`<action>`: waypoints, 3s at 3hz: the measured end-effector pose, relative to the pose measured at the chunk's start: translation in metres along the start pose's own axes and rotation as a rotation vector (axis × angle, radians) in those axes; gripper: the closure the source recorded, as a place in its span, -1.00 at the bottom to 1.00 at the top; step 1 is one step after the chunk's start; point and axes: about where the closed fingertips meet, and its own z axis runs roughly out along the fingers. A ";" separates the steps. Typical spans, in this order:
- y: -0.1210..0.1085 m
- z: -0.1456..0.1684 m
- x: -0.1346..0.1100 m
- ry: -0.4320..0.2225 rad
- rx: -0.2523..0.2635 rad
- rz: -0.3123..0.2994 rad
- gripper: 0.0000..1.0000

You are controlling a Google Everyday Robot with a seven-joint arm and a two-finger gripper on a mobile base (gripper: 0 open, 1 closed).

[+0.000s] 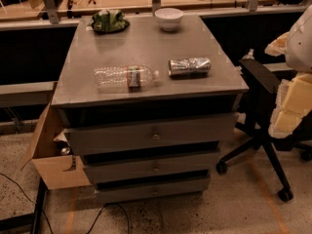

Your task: Move redbull can near white bowl

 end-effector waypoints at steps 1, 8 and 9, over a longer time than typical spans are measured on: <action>0.000 0.000 0.000 0.000 0.000 0.000 -1.00; -0.144 0.109 -0.087 -0.266 -0.064 -0.055 -1.00; -0.151 0.111 -0.090 -0.282 -0.062 -0.050 -1.00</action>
Offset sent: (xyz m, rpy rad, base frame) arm 0.0443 -0.0021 0.0064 0.1408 -0.0269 0.0592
